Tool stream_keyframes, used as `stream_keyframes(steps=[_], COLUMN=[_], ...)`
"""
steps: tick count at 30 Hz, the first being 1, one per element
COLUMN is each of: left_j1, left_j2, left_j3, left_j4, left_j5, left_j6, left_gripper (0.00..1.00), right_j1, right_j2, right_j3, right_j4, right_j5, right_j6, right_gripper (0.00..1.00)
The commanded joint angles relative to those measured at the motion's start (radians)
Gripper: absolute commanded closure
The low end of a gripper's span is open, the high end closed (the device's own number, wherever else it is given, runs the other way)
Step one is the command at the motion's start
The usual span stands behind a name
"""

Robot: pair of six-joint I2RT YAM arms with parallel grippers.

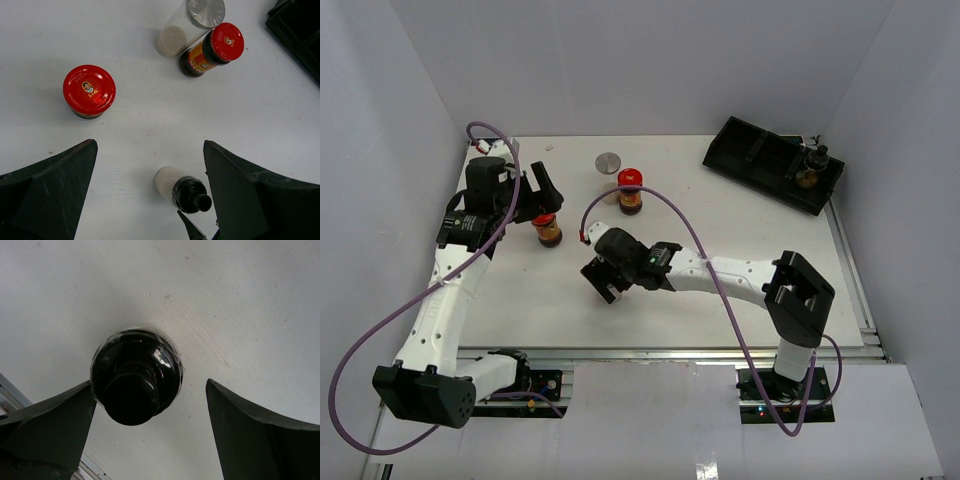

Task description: Organize the condiment bottles

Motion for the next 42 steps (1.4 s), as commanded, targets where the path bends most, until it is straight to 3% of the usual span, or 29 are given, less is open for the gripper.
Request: stream_keyframes(steps=[1,15,18,21,23,27,30,33,38,42], left_j1=[0.006,0.006,0.006,0.006,0.006,0.006,0.005,-0.012,-0.091,-0.212], left_j2=[-0.032,-0.031,-0.032,-0.031,-0.031,-0.034,-0.014,0.014,0.061,0.126], left_j3=[-0.027,-0.064,-0.064,-0.073,-0.082,-0.12,-0.151,-0.165,-0.161,-0.126], left_j4=[0.036,0.063,0.066,0.071,0.081,0.126,0.155,0.166,0.167,0.136], left_j5=[0.018,0.012,0.01,0.011,0.02,0.114,0.219,0.237,0.216,0.118], left_j6=[-0.007,-0.002,0.001,0.002,0.001,0.024,0.024,0.017,0.02,0.046], left_gripper=[0.02,0.02,0.02,0.02,0.02,0.02,0.04,0.05,0.06,0.06], right_j1=[0.007,0.007,0.008,0.007,0.007,-0.007,-0.059,-0.145,-0.368,-0.565], right_j2=[0.003,0.076,0.084,0.077,0.06,-0.021,-0.094,-0.194,-0.343,-0.422], right_j3=[-0.023,0.023,0.027,0.024,0.013,-0.03,-0.061,-0.116,-0.186,-0.182], right_j4=[0.058,0.117,0.11,0.093,0.084,0.07,0.044,0.031,0.006,-0.007], right_j5=[-0.022,-0.076,-0.069,-0.032,-0.004,0.065,0.09,0.091,0.08,0.05], right_j6=[0.016,0.017,0.021,0.034,0.035,0.007,-0.003,-0.006,-0.02,-0.055], right_gripper=[0.06,0.02,0.12,0.31,0.5,0.65,0.7,0.72,0.73,0.75])
